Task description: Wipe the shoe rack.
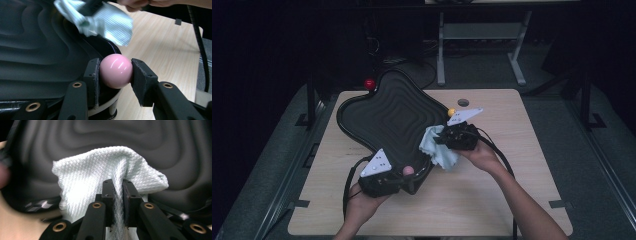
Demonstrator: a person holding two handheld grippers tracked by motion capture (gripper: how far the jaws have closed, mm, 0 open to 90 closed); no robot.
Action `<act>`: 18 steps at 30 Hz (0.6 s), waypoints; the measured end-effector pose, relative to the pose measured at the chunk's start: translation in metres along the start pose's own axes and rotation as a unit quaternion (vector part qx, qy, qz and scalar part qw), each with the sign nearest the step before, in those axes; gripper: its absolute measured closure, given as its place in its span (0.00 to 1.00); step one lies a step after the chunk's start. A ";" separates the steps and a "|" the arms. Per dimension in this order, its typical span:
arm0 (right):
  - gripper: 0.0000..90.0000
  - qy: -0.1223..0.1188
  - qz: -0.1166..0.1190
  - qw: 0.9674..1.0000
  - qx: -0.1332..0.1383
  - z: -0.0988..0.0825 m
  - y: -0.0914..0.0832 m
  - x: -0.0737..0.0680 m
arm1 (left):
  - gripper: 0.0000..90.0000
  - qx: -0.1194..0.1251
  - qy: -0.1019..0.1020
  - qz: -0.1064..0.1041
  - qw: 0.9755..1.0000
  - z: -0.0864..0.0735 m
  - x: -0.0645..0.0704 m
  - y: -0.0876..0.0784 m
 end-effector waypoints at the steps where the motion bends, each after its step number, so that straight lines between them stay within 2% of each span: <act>1: 0.90 -0.003 0.010 1.000 -0.002 -0.002 0.001 -0.005 | 0.67 0.001 -0.001 0.002 1.000 0.000 -0.001 0.000; 3: 0.90 -0.011 0.029 0.999 -0.010 -0.006 0.005 -0.016 | 0.67 0.001 -0.002 0.003 1.000 0.000 -0.002 0.001; 4: 0.90 -0.021 0.025 0.999 -0.009 -0.009 0.009 -0.021 | 0.67 0.001 -0.001 0.003 1.000 0.000 -0.002 0.000; 6: 0.90 -0.010 0.028 1.000 -0.004 -0.009 0.010 -0.015 | 0.67 0.001 -0.002 0.004 1.000 0.000 -0.004 0.001; 8: 0.90 0.004 0.007 1.000 0.003 -0.010 0.009 -0.003 | 0.67 0.001 -0.003 0.006 1.000 0.000 -0.005 0.001; 10: 0.90 0.010 0.002 1.000 0.005 -0.010 0.009 0.003 | 0.67 0.003 -0.004 0.007 1.000 0.000 -0.006 0.001; 13: 0.90 0.014 0.002 1.000 0.004 -0.013 0.009 0.002 | 0.67 0.003 -0.005 0.006 1.000 0.000 -0.007 0.001; 15: 0.90 0.005 0.032 0.999 -0.002 -0.019 0.014 -0.017 | 0.67 0.004 -0.005 0.007 1.000 0.000 -0.007 0.002; 18: 0.90 -0.003 0.038 0.999 0.014 -0.021 0.016 -0.030 | 0.67 0.006 -0.007 0.009 1.000 -0.001 -0.010 0.001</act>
Point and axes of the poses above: each handheld gripper's, and its own axes: y roughly forward along the jaws, z roughly out of its top, x roughly to its right, the point moved 6 cm from there along y, roughly forward along the jaws, and after that the axes turned 10 degrees about z, right-handed, at the moved point
